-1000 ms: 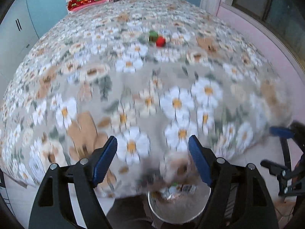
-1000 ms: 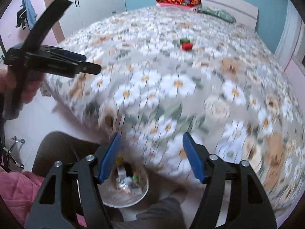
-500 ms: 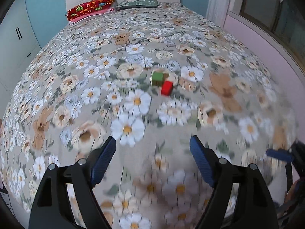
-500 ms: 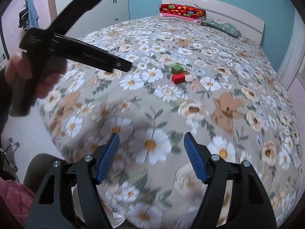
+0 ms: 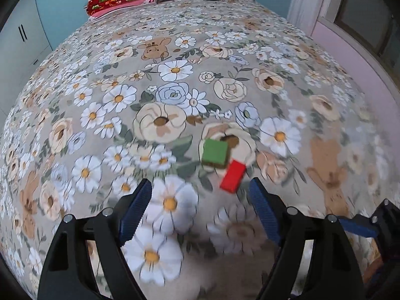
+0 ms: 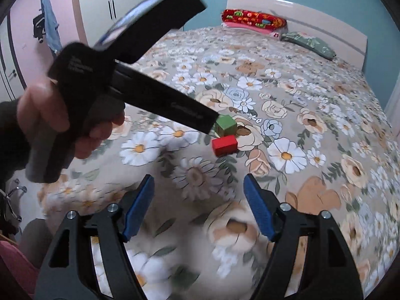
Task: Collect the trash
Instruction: 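Grasp the small green block with the left tool while the right tool grasps the red block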
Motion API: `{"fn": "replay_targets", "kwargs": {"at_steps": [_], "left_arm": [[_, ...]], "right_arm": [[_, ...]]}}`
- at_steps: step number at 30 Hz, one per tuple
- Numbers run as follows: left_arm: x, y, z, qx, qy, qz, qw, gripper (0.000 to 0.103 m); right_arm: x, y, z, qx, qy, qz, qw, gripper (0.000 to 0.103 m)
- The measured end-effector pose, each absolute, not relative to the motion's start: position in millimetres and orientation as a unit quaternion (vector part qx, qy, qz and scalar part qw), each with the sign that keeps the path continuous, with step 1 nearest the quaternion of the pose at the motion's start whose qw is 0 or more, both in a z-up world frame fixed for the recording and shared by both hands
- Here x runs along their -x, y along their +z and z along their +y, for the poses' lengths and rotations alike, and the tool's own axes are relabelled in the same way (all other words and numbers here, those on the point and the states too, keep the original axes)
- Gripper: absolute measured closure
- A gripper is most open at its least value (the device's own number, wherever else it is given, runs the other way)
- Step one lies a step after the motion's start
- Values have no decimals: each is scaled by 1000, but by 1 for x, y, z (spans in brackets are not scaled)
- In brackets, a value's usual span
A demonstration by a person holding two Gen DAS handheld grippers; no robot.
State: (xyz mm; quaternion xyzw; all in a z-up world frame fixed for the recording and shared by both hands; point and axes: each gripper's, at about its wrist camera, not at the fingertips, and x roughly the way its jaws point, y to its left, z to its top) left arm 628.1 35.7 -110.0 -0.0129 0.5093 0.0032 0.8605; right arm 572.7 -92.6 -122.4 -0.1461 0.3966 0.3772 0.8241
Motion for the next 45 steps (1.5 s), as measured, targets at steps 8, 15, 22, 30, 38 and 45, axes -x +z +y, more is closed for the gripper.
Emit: {"fn": "replay_targets", "kwargs": {"at_steps": [8, 15, 22, 30, 38, 45], "left_arm": [[-671, -143, 35, 18, 6, 527, 850, 21], [-690, -160, 35, 12, 8, 535, 845, 22], [-702, -172, 33, 13, -1, 547, 837, 33], [-708, -180, 31, -9, -6, 549, 836, 48], [-710, -182, 36, -16, -14, 550, 835, 71], [-703, -178, 40, -20, 0, 543, 840, 71]], "right_arm": [[-633, -166, -72, 118, 391, 426, 807, 30], [-655, -183, -57, 111, 398, 435, 800, 30], [-663, -188, -47, 102, 407, 433, 798, 30], [-678, -201, -36, 83, 405, 452, 790, 30], [-679, -208, -25, 108, 396, 456, 790, 54], [-671, -204, -29, 110, 382, 446, 802, 58]]}}
